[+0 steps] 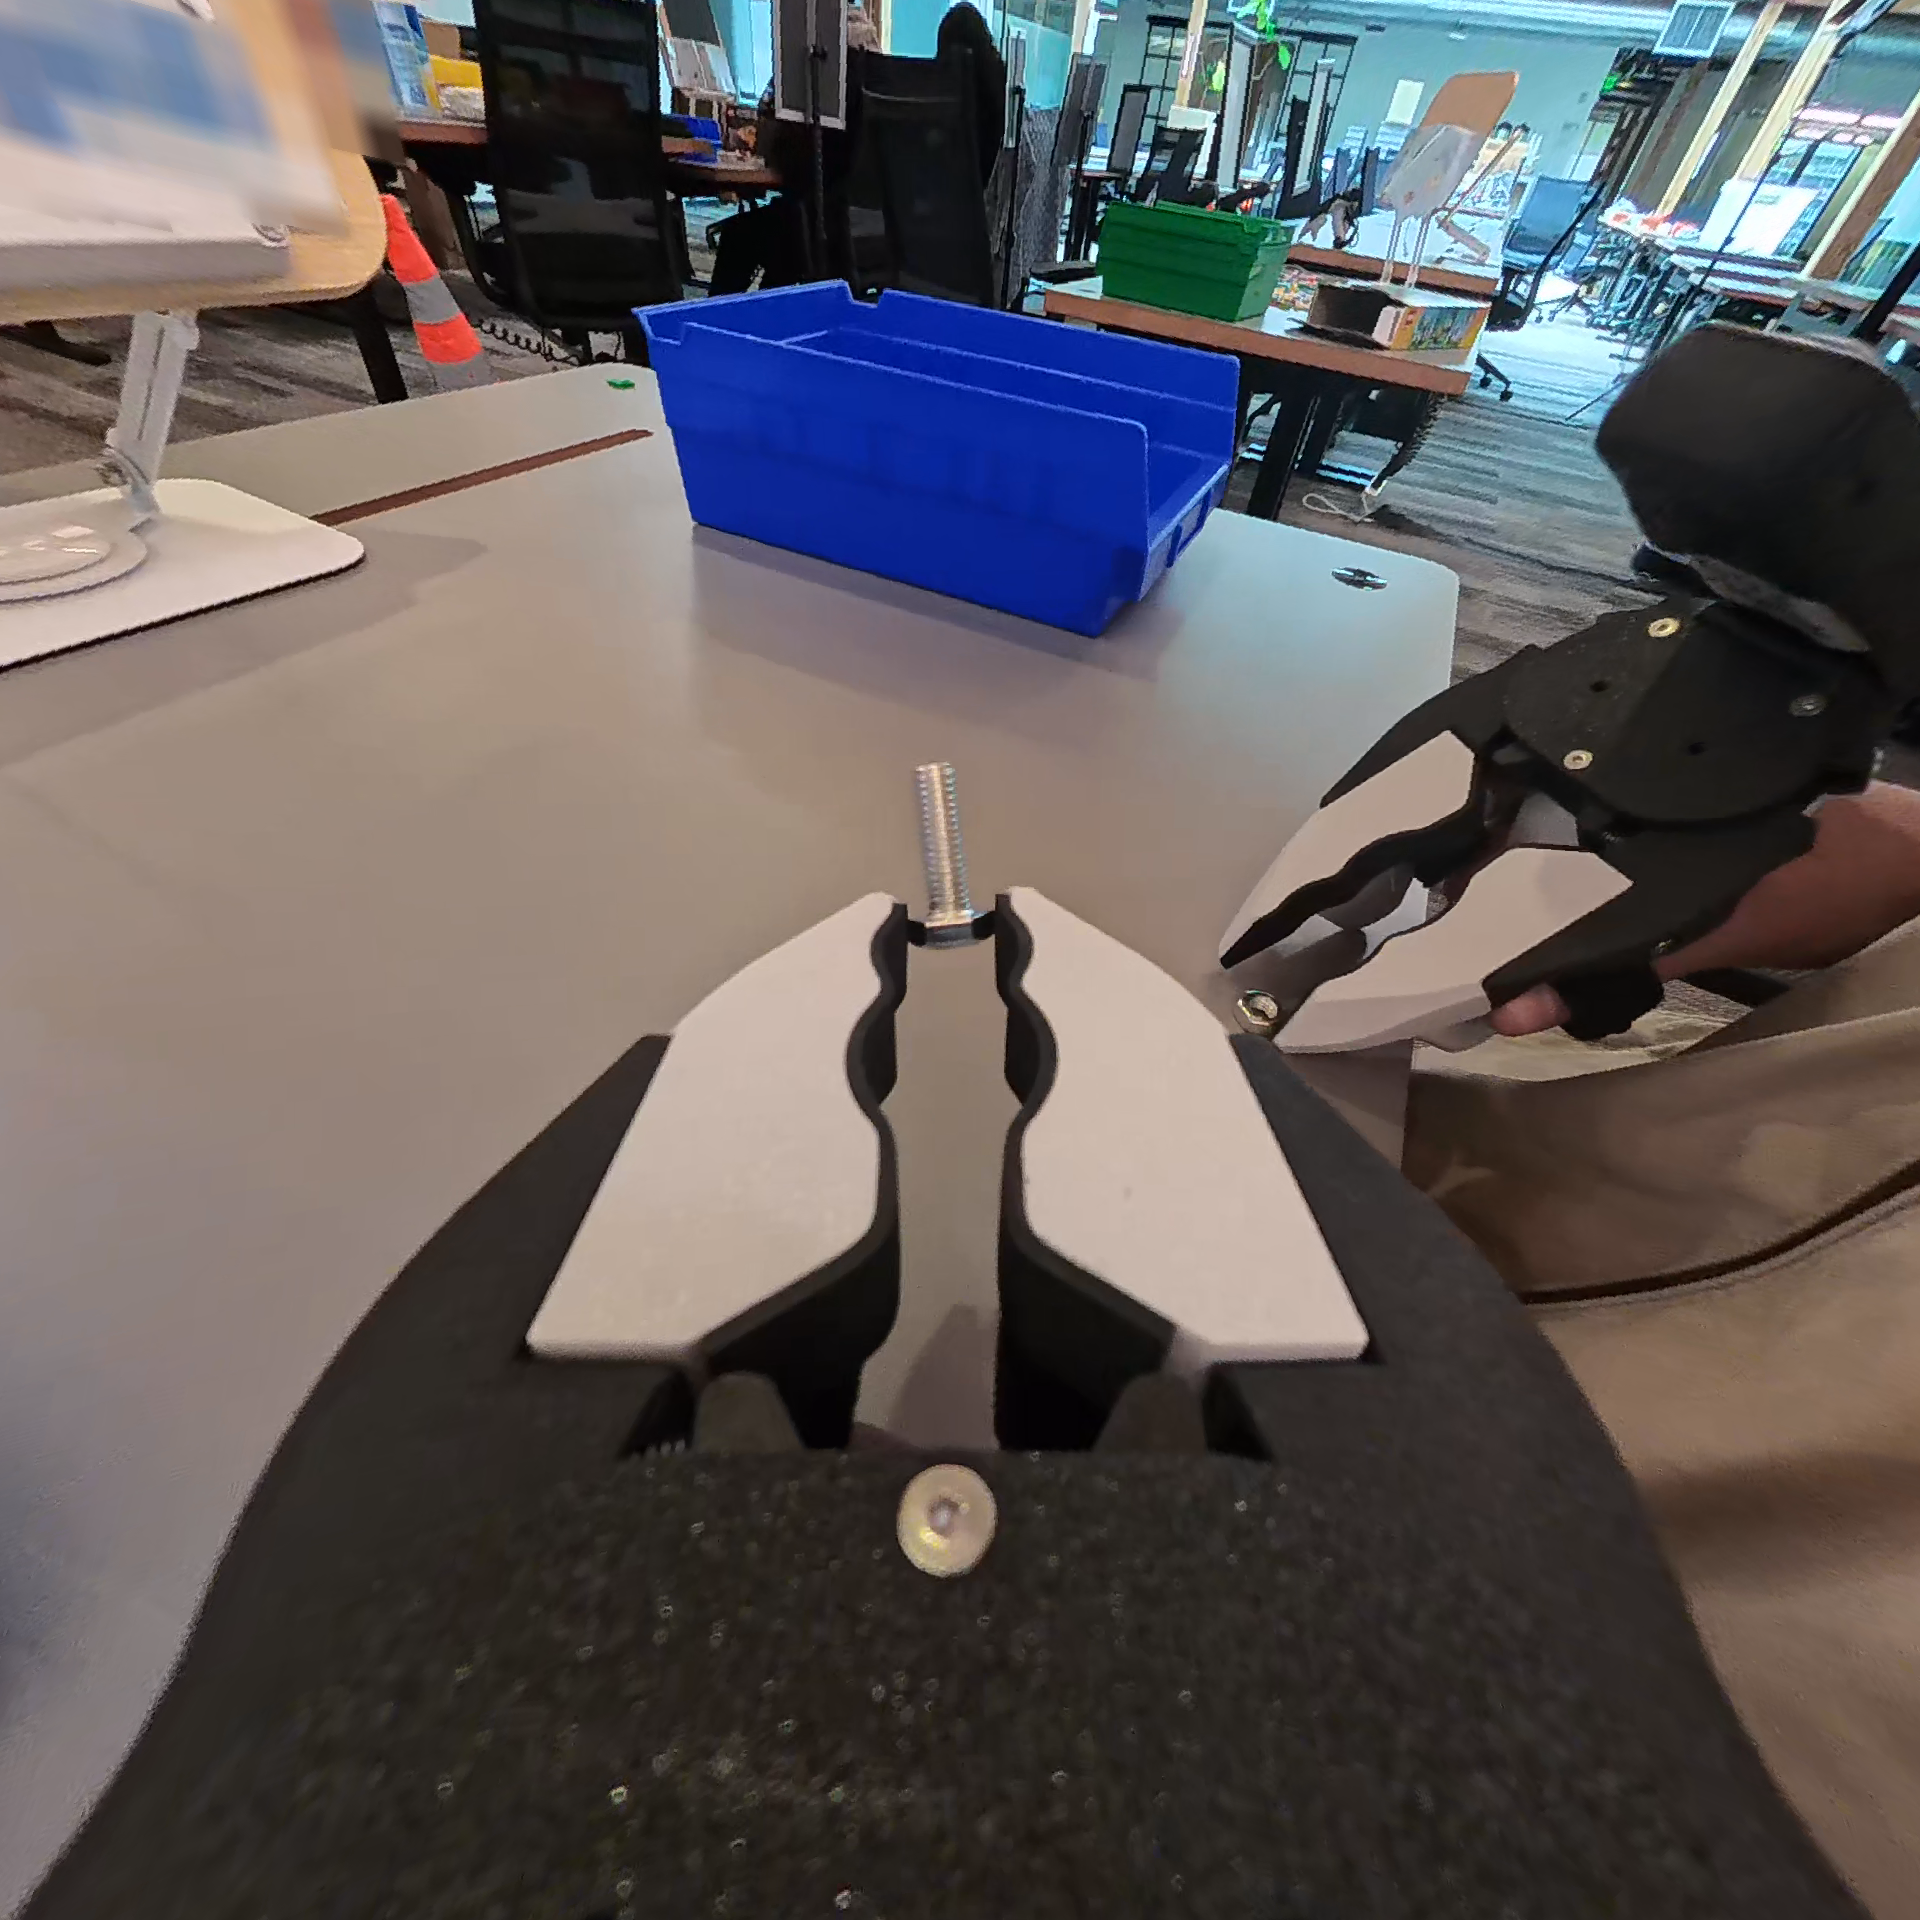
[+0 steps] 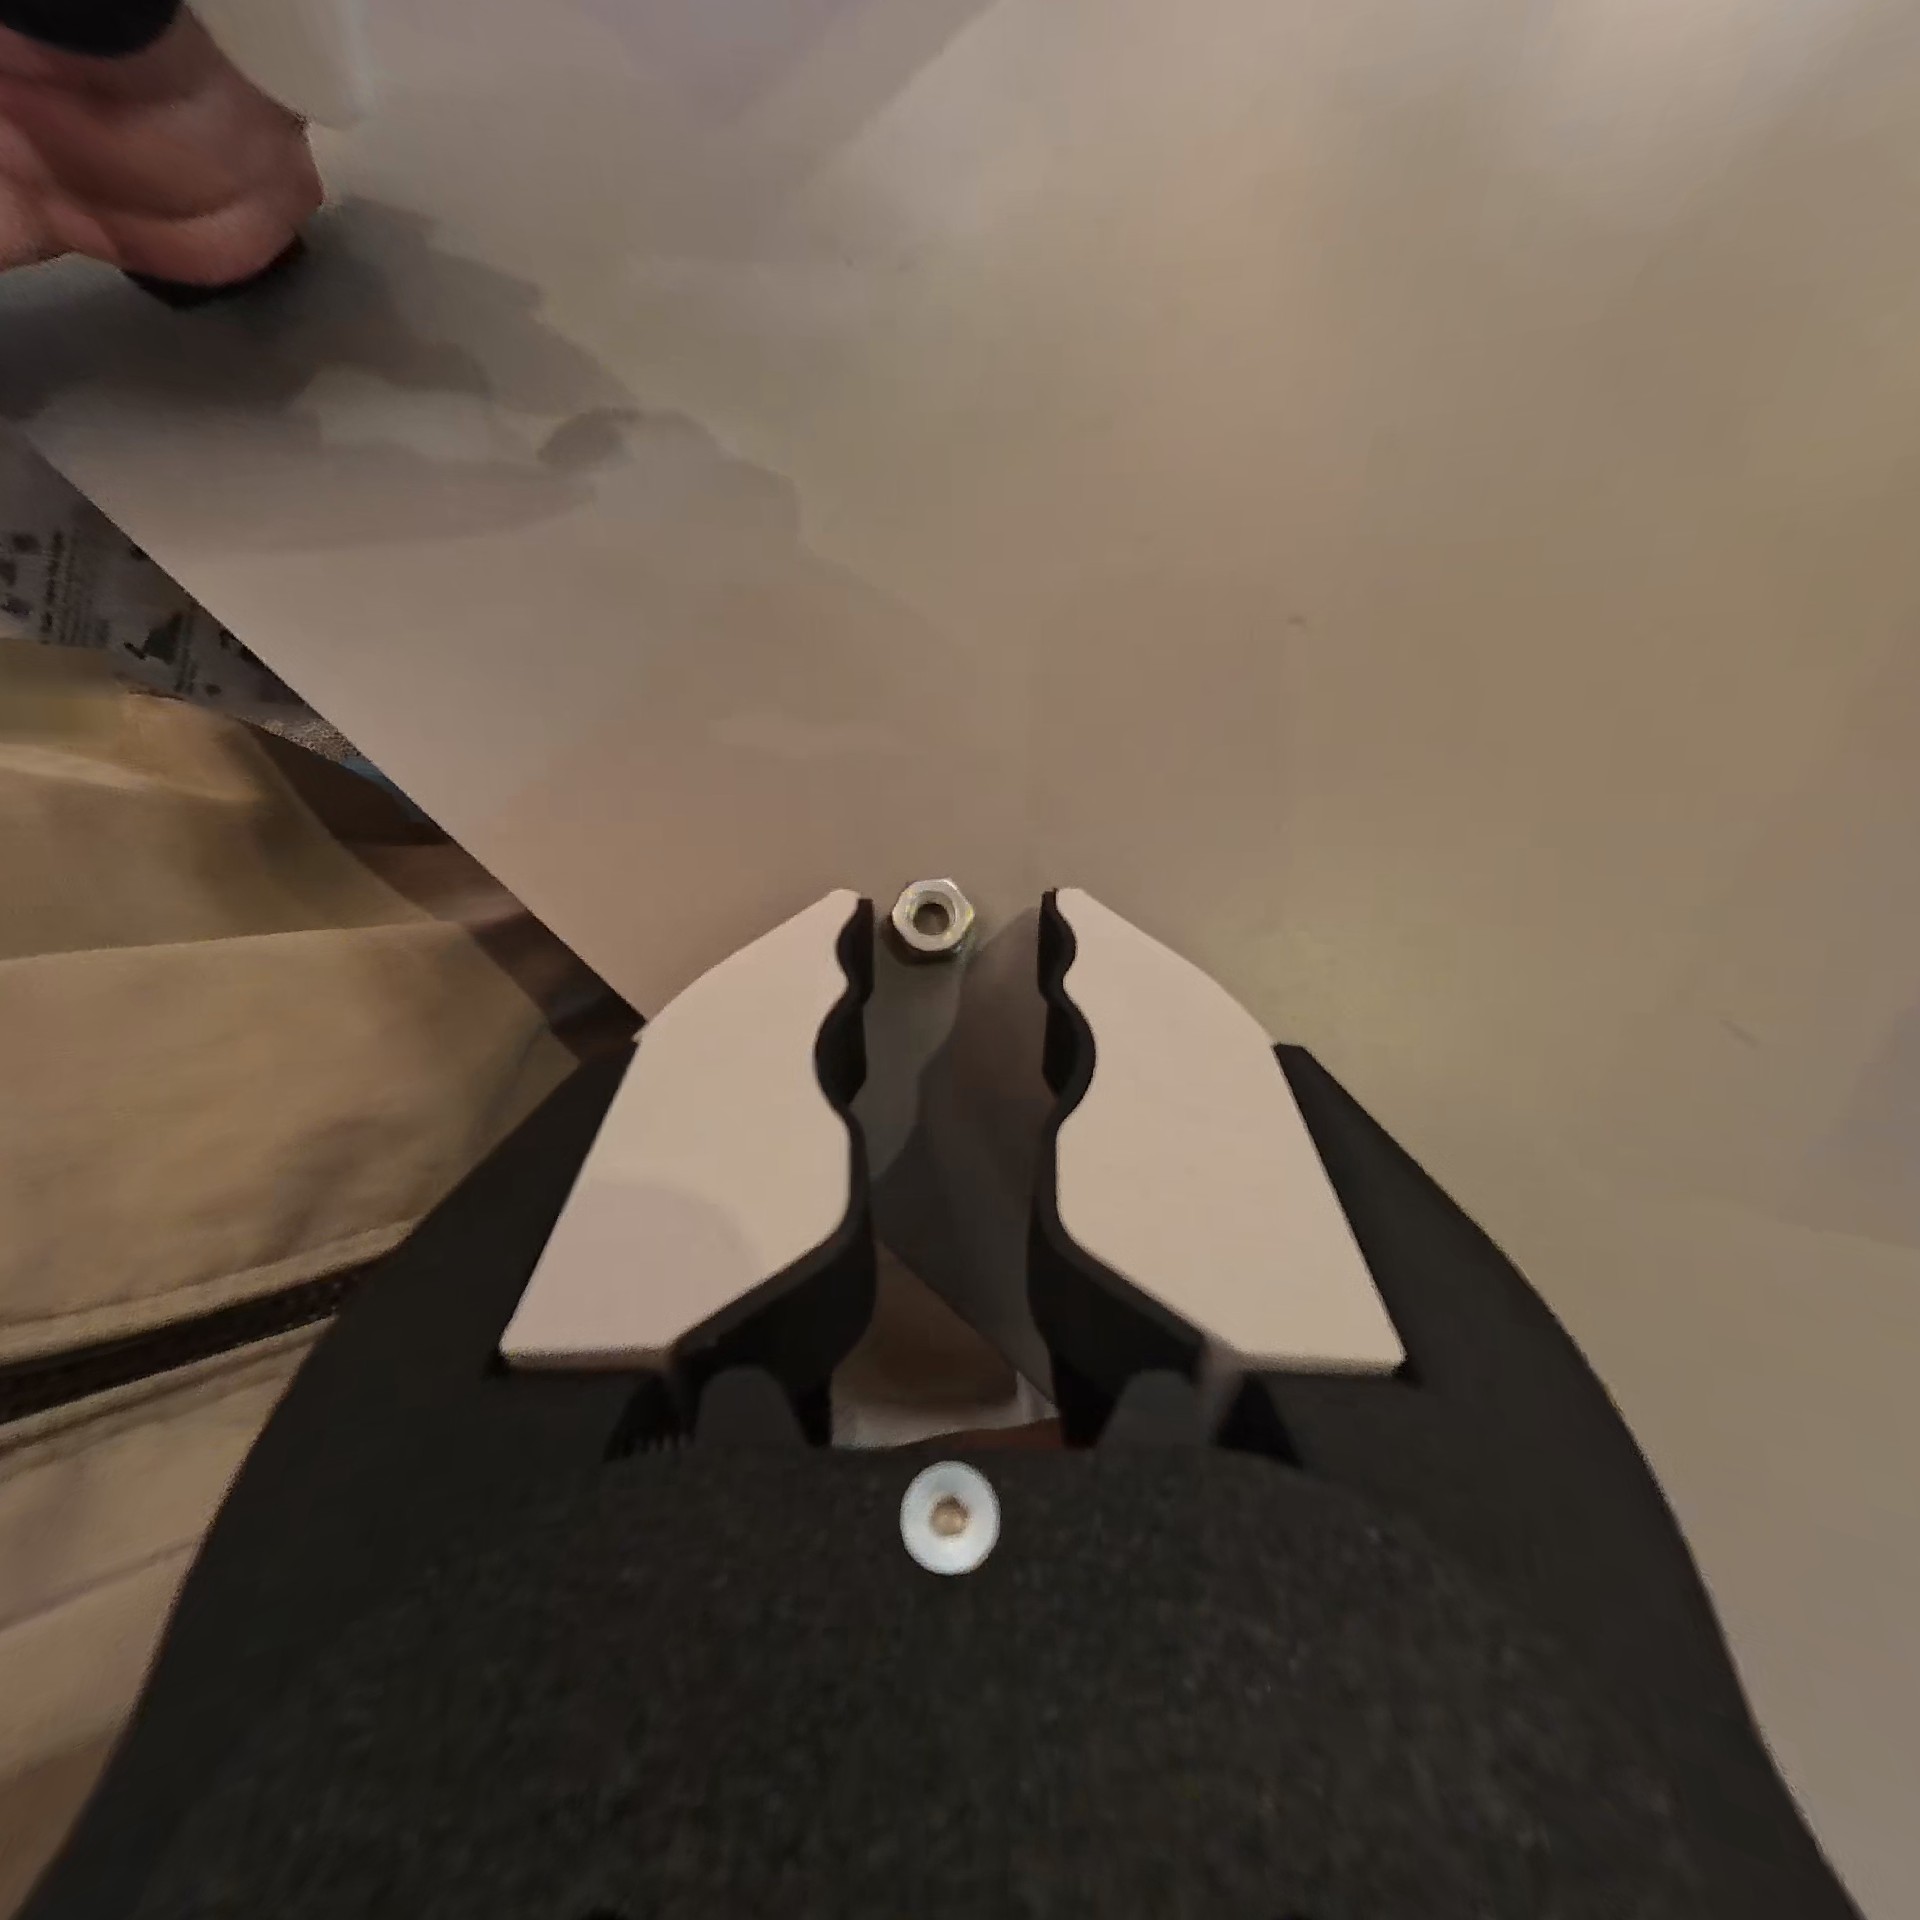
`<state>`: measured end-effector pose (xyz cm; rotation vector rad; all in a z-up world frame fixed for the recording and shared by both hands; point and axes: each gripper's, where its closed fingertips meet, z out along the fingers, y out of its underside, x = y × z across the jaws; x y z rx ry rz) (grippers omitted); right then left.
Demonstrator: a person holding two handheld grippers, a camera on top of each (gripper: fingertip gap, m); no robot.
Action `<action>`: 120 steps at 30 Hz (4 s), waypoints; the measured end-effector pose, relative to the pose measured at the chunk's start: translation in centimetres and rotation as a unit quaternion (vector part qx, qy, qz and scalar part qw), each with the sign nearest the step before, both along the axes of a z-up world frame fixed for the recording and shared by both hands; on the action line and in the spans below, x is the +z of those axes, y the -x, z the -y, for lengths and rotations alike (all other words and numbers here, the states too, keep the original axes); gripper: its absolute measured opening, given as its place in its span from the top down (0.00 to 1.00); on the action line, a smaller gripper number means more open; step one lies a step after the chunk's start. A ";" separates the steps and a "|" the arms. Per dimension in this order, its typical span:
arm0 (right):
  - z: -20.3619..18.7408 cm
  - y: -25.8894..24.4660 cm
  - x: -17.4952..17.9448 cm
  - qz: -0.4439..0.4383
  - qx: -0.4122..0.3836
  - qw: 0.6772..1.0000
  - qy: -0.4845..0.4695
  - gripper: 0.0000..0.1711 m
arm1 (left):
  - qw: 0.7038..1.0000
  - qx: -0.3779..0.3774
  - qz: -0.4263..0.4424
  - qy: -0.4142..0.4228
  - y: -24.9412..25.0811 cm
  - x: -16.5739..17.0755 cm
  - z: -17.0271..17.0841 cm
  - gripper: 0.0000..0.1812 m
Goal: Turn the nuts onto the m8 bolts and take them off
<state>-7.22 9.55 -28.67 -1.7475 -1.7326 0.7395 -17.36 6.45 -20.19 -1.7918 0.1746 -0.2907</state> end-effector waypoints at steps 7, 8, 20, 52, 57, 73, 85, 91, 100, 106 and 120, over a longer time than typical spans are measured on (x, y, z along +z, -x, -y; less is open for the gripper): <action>0.3 -0.1 -0.1 0.009 0.005 1.000 -0.017 0.91 | 1.000 -0.005 -0.002 0.003 -0.2 -0.2 -0.1 0.91; 0.3 0.0 -0.1 0.010 0.005 1.000 -0.014 0.91 | 1.000 -0.005 -0.002 0.003 -0.1 -0.2 -0.1 0.91; -3.7 2.9 9.1 -0.147 0.069 0.984 -0.069 0.92 | 0.998 -0.058 -0.016 0.026 -0.7 0.0 -0.9 0.91; -3.3 8.8 16.1 -0.251 0.370 0.884 0.138 0.92 | 0.966 -0.255 -0.043 0.026 -1.6 5.1 -6.0 0.92; -3.6 8.7 16.1 -0.253 0.368 0.880 0.161 0.92 | 0.966 -0.253 -0.042 0.017 -1.6 5.1 -6.5 0.92; -5.1 10.3 14.0 -0.236 0.246 0.922 0.184 0.92 | 0.977 -0.008 -0.215 0.006 0.1 3.2 -8.6 0.92; -4.3 11.3 13.4 -0.191 0.142 0.949 0.208 0.92 | 0.957 0.132 -0.259 0.012 1.0 3.0 -7.4 0.92; -3.9 11.4 13.3 -0.172 0.148 0.949 0.220 0.92 | 0.961 0.131 -0.242 0.011 1.2 2.7 -7.2 0.92; -3.9 12.0 13.4 -0.164 0.137 0.946 0.243 0.91 | 0.961 0.147 -0.235 -0.002 1.8 2.8 -7.2 0.92; -4.0 12.4 13.3 -0.158 0.112 0.952 0.237 0.92 | 0.953 0.183 -0.240 -0.008 2.3 2.9 -7.2 0.92; -3.6 12.8 13.2 -0.148 0.107 0.960 0.214 0.91 | 0.961 0.187 -0.201 -0.007 2.6 2.4 -7.2 0.92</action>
